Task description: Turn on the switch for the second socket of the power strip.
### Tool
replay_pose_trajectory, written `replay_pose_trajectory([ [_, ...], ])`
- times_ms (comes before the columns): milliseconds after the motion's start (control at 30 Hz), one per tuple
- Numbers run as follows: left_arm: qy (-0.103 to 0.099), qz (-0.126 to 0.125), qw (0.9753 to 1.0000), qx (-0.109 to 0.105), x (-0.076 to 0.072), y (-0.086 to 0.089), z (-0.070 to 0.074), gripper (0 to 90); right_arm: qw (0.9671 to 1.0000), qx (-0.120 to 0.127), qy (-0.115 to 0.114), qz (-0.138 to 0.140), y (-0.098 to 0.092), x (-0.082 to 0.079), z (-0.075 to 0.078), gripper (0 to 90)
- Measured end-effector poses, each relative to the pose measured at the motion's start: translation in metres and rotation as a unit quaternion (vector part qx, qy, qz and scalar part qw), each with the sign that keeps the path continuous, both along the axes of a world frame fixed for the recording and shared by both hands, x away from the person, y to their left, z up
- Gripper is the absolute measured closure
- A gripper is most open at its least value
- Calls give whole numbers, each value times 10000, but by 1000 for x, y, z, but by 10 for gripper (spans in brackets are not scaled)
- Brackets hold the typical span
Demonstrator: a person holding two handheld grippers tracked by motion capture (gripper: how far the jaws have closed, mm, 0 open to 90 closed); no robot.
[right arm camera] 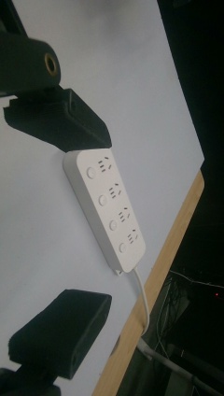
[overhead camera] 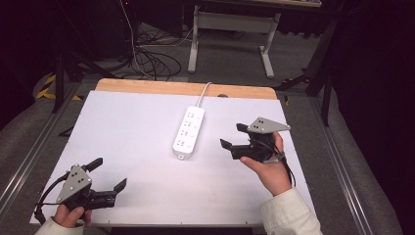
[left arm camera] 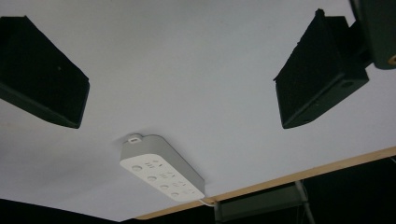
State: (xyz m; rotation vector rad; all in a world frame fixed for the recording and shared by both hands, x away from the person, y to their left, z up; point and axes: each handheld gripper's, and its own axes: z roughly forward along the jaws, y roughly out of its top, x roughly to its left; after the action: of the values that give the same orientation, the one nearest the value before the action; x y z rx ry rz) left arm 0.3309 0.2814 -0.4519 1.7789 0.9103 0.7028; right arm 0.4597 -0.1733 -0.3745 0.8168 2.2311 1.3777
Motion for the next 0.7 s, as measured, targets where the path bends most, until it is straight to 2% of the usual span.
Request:
replay_pose_trajectory([
  [133, 21, 6, 10000, -22, 0, 0, 0, 34, 9999, -46, 44, 113, -8, -12, -7, 238],
  [300, 4, 18, 10000, -12, 0, 0, 0, 35, 9998, 16, 105, 190, -19, -22, -18, 239],
  [400, 15, 14, 10000, -19, 0, 0, 0, 34, 9996, 114, 198, 184, -28, -27, -26, 238],
  [467, 23, 8, 10000, -21, 0, -1, 0, 34, 9991, 131, 288, 299, -34, -30, -32, 238],
  [567, 15, 10, 10000, -6, 0, 0, 0, 34, 9975, 316, 505, 376, -42, -33, -41, 245],
  [700, 16, 5, 10000, -36, 0, 0, 0, 34, 9969, 432, 562, 338, -50, -38, -55, 248],
])
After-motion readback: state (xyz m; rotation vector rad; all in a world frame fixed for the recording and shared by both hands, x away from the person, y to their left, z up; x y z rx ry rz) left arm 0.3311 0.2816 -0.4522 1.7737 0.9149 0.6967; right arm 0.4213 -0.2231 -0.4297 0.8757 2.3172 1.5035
